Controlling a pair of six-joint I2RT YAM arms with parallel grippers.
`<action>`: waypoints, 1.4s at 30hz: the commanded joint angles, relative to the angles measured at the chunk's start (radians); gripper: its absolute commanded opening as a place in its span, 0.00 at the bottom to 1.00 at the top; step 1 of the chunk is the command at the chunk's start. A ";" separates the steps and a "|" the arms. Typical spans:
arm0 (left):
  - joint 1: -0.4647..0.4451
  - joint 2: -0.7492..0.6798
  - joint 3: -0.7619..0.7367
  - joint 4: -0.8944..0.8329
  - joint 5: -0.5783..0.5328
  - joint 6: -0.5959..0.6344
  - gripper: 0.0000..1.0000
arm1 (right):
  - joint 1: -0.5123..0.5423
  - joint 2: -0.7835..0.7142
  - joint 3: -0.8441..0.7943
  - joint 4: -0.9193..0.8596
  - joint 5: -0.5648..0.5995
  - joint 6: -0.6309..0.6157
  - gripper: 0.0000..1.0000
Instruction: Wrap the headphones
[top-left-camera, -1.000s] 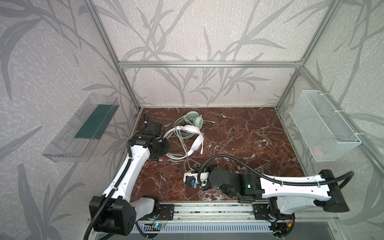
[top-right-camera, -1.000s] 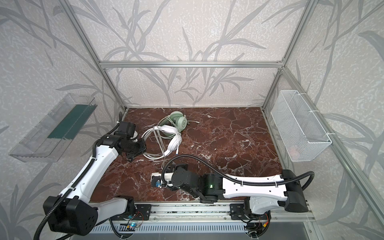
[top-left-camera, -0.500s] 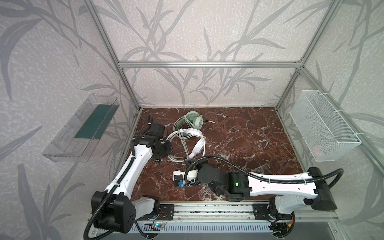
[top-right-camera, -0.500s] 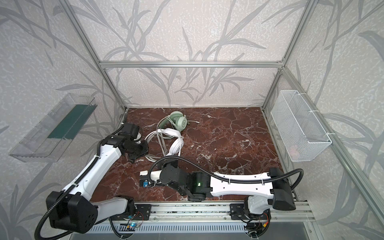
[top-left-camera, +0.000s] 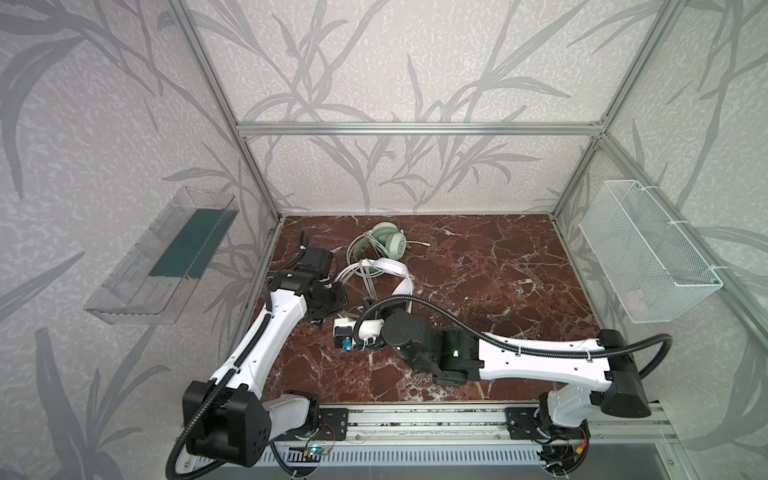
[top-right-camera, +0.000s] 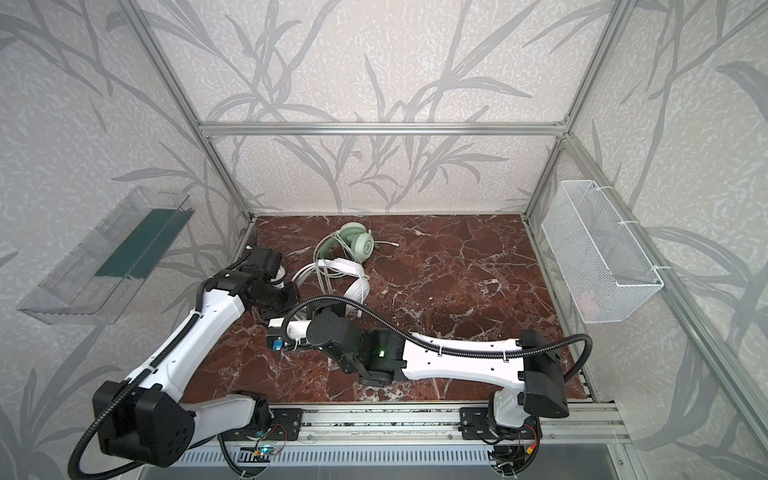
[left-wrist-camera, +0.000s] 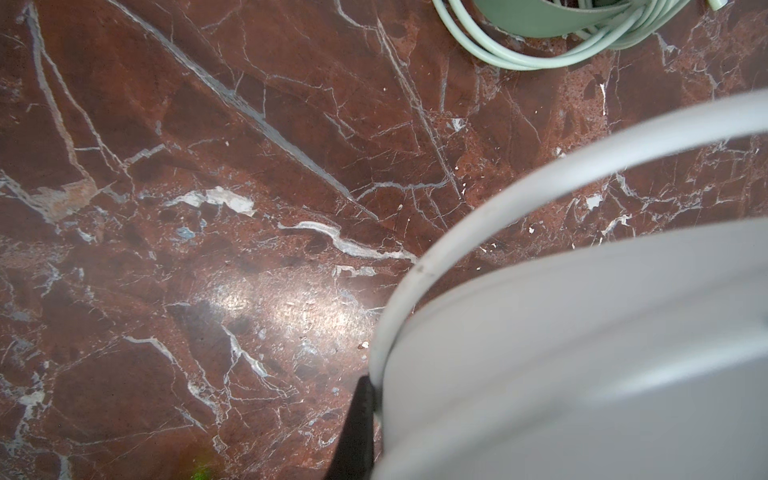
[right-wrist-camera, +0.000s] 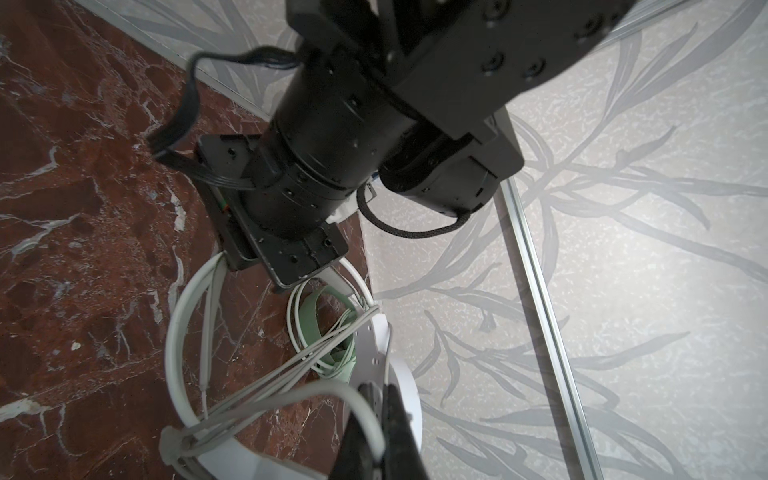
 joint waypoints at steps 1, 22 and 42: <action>-0.012 -0.003 -0.007 0.040 -0.003 0.009 0.00 | -0.007 0.009 0.063 0.082 0.012 0.002 0.00; -0.072 0.023 -0.004 0.048 -0.026 0.003 0.00 | -0.090 0.102 0.205 0.110 0.011 -0.038 0.05; -0.107 0.016 0.010 0.006 0.023 0.022 0.00 | -0.151 0.114 0.181 -0.186 -0.093 0.324 0.00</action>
